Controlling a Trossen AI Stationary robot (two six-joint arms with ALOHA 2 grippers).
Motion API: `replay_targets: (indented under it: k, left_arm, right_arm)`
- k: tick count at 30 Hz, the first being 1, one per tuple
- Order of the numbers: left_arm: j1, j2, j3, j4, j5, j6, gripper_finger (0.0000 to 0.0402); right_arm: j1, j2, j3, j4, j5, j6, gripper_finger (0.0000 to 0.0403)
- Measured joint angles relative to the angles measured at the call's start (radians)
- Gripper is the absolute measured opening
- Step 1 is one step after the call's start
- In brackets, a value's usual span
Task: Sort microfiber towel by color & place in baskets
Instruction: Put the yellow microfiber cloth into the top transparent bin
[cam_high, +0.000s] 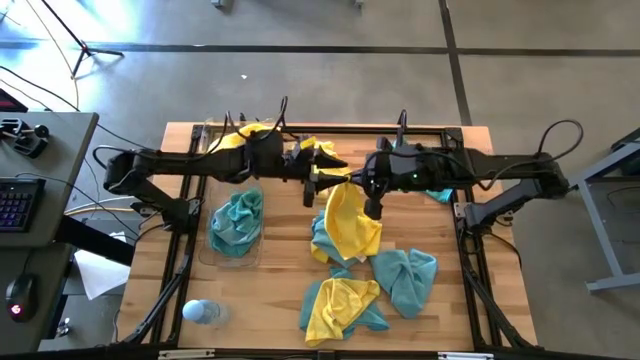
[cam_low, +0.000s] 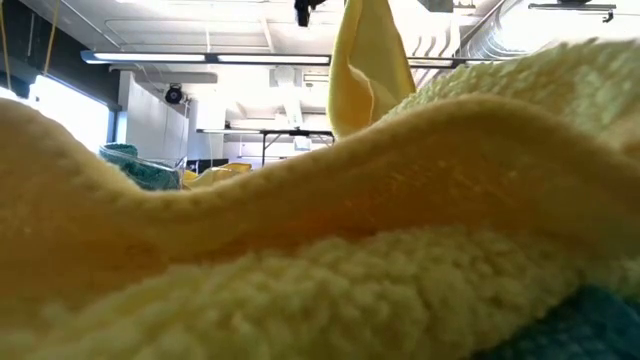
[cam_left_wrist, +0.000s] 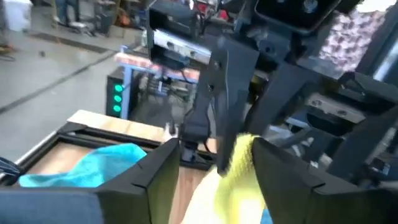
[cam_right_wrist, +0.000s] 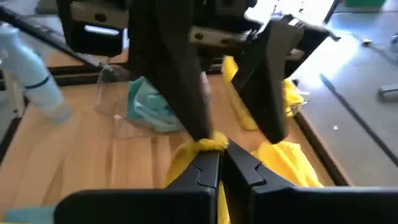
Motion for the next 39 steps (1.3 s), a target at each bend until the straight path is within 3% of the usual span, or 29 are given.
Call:
replay_targets:
  k: [5, 22, 26, 31, 39]
  left_arm:
    - [-0.001, 0.018, -0.008, -0.120, 0.027, 0.003, 0.0199]
    - [0.008, 0.071, -0.009, -0.182, -0.004, 0.079, 0.0192]
    - [0.008, 0.091, -0.009, -0.198, -0.027, 0.080, 0.0143]
    - [0.017, 0.082, 0.029, -0.330, -0.063, 0.102, 0.0019]
    - [0.060, 0.063, 0.329, -0.772, -0.257, 0.245, 0.0003]
  right_arm:
    - [-0.033, -0.015, 0.003, 0.091, 0.033, 0.002, 0.0000]
    - [-0.042, -0.015, 0.002, 0.245, 0.022, -0.076, 0.0000]
    - [-0.042, -0.015, 0.002, 0.248, 0.023, -0.088, 0.0000]
    - [-0.042, -0.015, 0.002, 0.211, 0.051, -0.083, 0.0000]
    - [-0.042, -0.015, 0.002, -0.047, 0.181, 0.105, 0.0005]
